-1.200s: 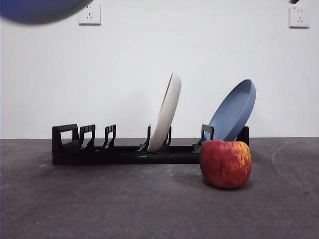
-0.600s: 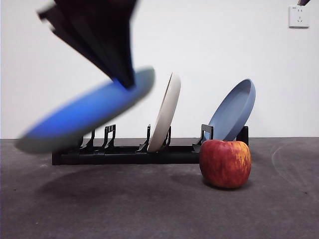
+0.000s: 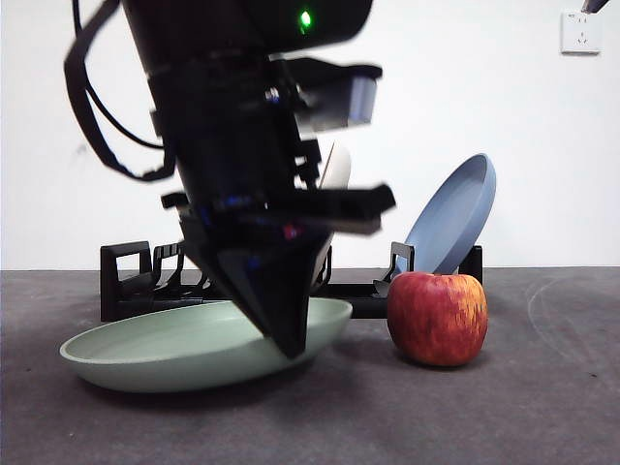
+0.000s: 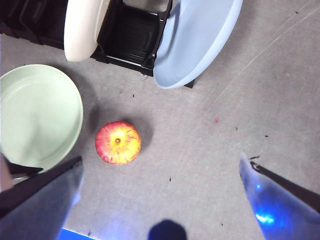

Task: Take the green plate from the plate rack,put the plate on the table,take the apple from the table,put the apple in the plate

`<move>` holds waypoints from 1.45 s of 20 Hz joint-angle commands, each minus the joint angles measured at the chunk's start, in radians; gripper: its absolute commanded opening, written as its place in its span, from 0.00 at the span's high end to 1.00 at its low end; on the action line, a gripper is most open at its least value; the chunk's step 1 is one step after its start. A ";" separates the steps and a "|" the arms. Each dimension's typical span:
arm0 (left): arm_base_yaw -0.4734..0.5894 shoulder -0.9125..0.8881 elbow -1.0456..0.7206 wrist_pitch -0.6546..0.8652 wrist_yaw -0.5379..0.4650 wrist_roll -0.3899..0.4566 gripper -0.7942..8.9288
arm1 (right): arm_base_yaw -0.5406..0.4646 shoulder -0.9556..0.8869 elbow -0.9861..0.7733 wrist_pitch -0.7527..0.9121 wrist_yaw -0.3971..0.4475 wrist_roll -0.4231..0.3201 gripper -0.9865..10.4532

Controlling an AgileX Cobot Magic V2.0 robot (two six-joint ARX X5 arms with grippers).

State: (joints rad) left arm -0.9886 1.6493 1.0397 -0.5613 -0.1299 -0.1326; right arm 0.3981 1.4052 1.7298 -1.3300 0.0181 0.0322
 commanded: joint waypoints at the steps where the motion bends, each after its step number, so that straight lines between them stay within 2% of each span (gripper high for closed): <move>1: 0.003 0.023 -0.009 0.010 0.082 -0.014 0.93 | 0.001 0.004 0.001 0.004 -0.003 -0.011 0.28; 6: 0.004 0.021 -0.008 0.032 0.085 -0.024 0.90 | 0.001 0.004 0.001 0.003 -0.004 -0.026 0.28; 8: 0.012 0.021 -0.008 0.031 0.085 -0.025 0.75 | 0.001 0.004 0.001 0.001 -0.003 -0.026 0.28; 9: 0.016 0.021 -0.008 0.031 0.085 -0.033 0.71 | 0.001 0.004 0.001 -0.002 -0.003 -0.026 0.28; 13: 0.036 0.021 -0.008 0.031 0.086 -0.039 0.70 | 0.001 0.004 0.001 -0.003 -0.004 -0.026 0.28; 15: 0.039 0.012 -0.003 0.031 0.085 -0.039 0.58 | 0.001 0.004 0.001 -0.006 -0.003 -0.030 0.28; 17: 0.041 -0.023 0.011 0.031 0.085 -0.039 0.56 | 0.001 0.004 0.001 -0.005 -0.003 -0.037 0.28; 21: 0.041 -0.219 0.062 -0.022 0.086 -0.039 0.56 | 0.001 0.004 0.001 -0.037 -0.003 -0.045 0.28; 24: 0.048 -0.426 0.128 -0.082 0.124 0.002 0.56 | 0.002 -0.011 -0.020 -0.048 -0.034 -0.054 0.28; 26: 0.071 -0.560 0.188 -0.133 0.188 0.013 0.56 | 0.002 -0.042 -0.064 -0.048 -0.098 -0.060 0.28; 29: 0.121 -0.723 0.287 -0.285 0.234 0.055 0.56 | 0.002 -0.153 -0.215 -0.047 -0.104 -0.059 0.28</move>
State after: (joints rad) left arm -0.8711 0.9291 1.3338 -0.8303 0.0971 -0.1074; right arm 0.3981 1.2598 1.5295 -1.3548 -0.0834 -0.0193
